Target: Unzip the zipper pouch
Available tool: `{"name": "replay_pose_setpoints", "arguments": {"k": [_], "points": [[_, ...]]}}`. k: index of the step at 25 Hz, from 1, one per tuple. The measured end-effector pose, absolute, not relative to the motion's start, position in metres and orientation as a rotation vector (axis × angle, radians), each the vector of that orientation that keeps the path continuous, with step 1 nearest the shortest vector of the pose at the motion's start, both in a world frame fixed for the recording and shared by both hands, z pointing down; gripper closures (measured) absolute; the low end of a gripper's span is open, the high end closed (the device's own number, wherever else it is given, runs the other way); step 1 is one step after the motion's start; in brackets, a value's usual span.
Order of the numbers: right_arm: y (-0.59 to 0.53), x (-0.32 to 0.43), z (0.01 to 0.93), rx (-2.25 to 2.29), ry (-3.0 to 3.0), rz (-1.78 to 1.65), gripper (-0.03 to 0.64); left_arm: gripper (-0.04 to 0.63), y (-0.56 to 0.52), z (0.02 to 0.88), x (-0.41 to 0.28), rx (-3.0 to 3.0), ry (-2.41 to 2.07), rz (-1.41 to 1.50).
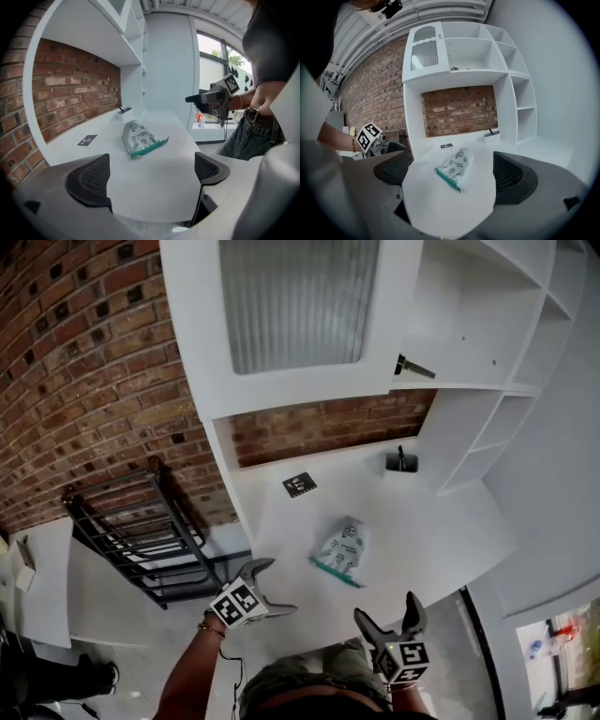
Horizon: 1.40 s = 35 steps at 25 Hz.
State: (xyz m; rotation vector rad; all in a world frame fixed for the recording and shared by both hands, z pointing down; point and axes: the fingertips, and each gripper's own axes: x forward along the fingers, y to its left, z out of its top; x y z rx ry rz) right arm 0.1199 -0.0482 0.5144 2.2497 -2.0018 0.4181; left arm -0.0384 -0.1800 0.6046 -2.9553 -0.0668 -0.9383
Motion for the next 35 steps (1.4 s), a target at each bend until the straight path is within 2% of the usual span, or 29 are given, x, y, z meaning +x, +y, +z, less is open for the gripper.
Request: {"name": "replay_pose_setpoints", "arguments": {"k": [11, 13, 24, 35], "points": [[-0.07, 0.187, 0.519, 2.191, -1.995, 0.438, 0.057, 0.049, -0.21, 0.661, 0.023, -2.624, -0.348, -1.205], [-0.071, 0.193, 0.52, 2.19, -1.991, 0.447, 0.057, 0.077, -0.216, 0.663, 0.03, -2.568, -0.41, -1.238], [-0.084, 0.209, 0.533, 2.165, -2.0, 0.499, 0.057, 0.327, -0.24, 0.694, 0.062, -2.254, -0.655, -1.387], [-0.089, 0.211, 0.541, 2.142, -1.995, 0.524, 0.057, 0.391, -0.244, 0.715, 0.067, -1.992, -0.828, -1.434]]}}
